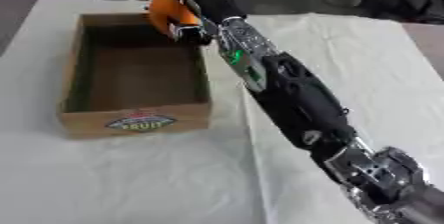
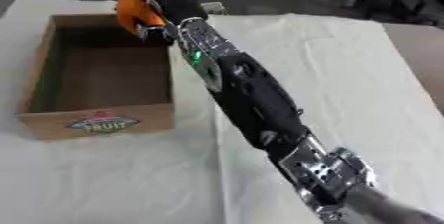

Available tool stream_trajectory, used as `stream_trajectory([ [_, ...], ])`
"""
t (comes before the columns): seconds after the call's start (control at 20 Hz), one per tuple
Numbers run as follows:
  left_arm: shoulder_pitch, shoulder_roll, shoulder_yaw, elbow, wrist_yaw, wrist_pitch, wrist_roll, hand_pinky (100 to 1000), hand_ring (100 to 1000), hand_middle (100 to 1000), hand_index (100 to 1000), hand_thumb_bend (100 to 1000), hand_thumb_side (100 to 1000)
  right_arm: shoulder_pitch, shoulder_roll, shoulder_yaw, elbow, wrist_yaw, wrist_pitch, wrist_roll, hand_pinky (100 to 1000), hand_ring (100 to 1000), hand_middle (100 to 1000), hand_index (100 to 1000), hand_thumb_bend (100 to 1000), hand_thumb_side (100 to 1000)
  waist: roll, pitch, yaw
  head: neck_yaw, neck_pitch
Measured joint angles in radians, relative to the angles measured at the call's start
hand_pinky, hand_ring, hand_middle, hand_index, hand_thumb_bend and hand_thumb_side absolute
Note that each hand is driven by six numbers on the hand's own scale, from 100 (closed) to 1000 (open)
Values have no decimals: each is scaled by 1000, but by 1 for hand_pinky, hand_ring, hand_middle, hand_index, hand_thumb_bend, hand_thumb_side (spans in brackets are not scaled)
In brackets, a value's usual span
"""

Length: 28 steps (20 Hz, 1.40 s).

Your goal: Pick up objects on the table and place them in the box.

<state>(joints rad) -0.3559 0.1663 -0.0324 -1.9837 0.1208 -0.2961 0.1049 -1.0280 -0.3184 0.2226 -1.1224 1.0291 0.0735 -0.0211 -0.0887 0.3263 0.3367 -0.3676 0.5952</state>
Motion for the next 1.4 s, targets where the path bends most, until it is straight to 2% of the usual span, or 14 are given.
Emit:
stream_trajectory([
  [0.5,-13,0,-1,0,6,4,-6,388,571,612,675,100,919,7,27,30,30,33,-42,26,798,700,437,595,100,203,-11,9,14,-14,-1],
  [0.8,-18,0,-6,0,6,5,-13,387,570,612,674,100,919,-6,33,52,93,-2,-101,99,837,798,607,733,100,201,-17,15,22,-27,-8],
  [1.1,-22,-1,-6,0,6,7,-16,387,570,612,674,100,921,-28,32,55,136,25,-172,184,883,889,765,898,100,238,-17,15,26,-40,-9],
  [1.15,-22,-1,-6,0,6,7,-16,387,570,612,674,100,920,-28,32,54,136,36,-178,198,895,911,795,946,100,624,-17,15,26,-41,-9],
  [1.2,-22,-1,-6,0,6,8,-17,386,570,612,674,100,920,-28,32,53,135,48,-183,213,904,927,815,973,100,807,-17,15,26,-41,-9],
  [1.25,-22,-1,-6,0,6,9,-18,386,570,612,674,100,920,-29,32,53,134,60,-188,227,910,935,827,986,100,883,-17,15,26,-41,-9],
  [1.3,-22,-1,-6,0,7,9,-18,386,570,612,674,100,919,-28,32,52,129,72,-194,241,929,965,869,1000,311,1000,-17,15,26,-42,-9],
  [1.35,-22,-1,-7,0,8,10,-19,386,570,612,674,100,920,-28,32,53,123,82,-200,255,935,976,891,1000,376,1000,-17,15,26,-42,-9],
  [1.4,-22,-1,-7,0,9,11,-20,386,569,612,674,100,919,-27,32,53,116,94,-205,269,941,984,902,1000,404,1000,-17,15,26,-43,-9],
])
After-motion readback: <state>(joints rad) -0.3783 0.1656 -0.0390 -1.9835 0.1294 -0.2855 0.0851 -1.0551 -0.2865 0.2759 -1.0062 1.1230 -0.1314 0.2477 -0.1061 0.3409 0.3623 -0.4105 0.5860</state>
